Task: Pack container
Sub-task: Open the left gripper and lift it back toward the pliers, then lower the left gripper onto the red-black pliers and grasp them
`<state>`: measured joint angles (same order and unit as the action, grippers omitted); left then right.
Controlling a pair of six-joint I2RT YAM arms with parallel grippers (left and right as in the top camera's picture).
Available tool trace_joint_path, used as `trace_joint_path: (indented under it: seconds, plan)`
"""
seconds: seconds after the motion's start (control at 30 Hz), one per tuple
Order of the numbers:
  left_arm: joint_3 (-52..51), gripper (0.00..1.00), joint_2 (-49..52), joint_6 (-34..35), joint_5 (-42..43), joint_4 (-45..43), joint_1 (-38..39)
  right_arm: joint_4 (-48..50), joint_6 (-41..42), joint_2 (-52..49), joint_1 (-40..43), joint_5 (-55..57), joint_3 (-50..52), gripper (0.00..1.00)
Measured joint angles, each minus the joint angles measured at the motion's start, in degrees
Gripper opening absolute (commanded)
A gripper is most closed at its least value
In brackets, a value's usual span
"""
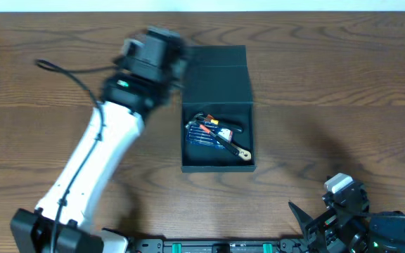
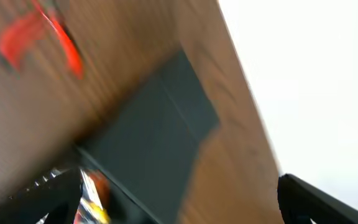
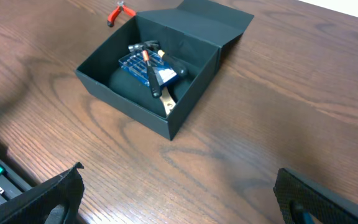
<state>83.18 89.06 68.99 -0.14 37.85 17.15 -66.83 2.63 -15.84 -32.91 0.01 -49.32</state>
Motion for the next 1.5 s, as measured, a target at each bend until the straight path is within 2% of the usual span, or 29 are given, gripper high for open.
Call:
trace_joint_path:
  seconds: [0.17, 0.27, 0.5, 0.6, 0.73, 0.97, 1.1, 1.5]
  plan:
    - [0.02, 0.99, 3.43, -15.06, 8.28, 4.72, -12.46, 0.0, 0.0, 0.0, 0.0, 0.0, 0.0, 0.99]
    - [0.87, 0.99, 8.09, -21.66, 12.7, 7.45, -16.83, -0.02, 0.0, 0.0, 0.0, 0.0, 0.0, 0.99]
    - [9.75, 0.99, 21.7, -32.02, 17.31, 20.26, -19.65, 0.0, 0.0, 0.0, 0.0, 0.0, 0.0, 0.99]
    - [14.75, 0.99, 25.55, -35.26, 18.01, 23.15, -19.69, -0.02, 0.0, 0.0, 0.0, 0.0, 0.0, 0.99]
    - [18.82, 0.99, 29.2, -38.18, 18.32, 25.31, -19.69, 0.0, 0.0, 0.0, 0.0, 0.0, 0.0, 0.99]
    - [19.17, 1.0, 34.93, -40.94, 18.45, 26.4, -19.69, 0.0, 0.0, 0.0, 0.0, 0.0, 0.0, 0.99]
    - [19.17, 0.92, 37.77, -41.44, 18.32, 27.39, -19.69, -0.02, 0.0, 0.0, 0.0, 0.0, 0.0, 0.99]
    - [19.17, 0.91, 38.99, -42.05, 13.81, 30.91, -19.67, 0.0, 0.0, 0.0, 0.0, 0.0, 0.0, 0.99]
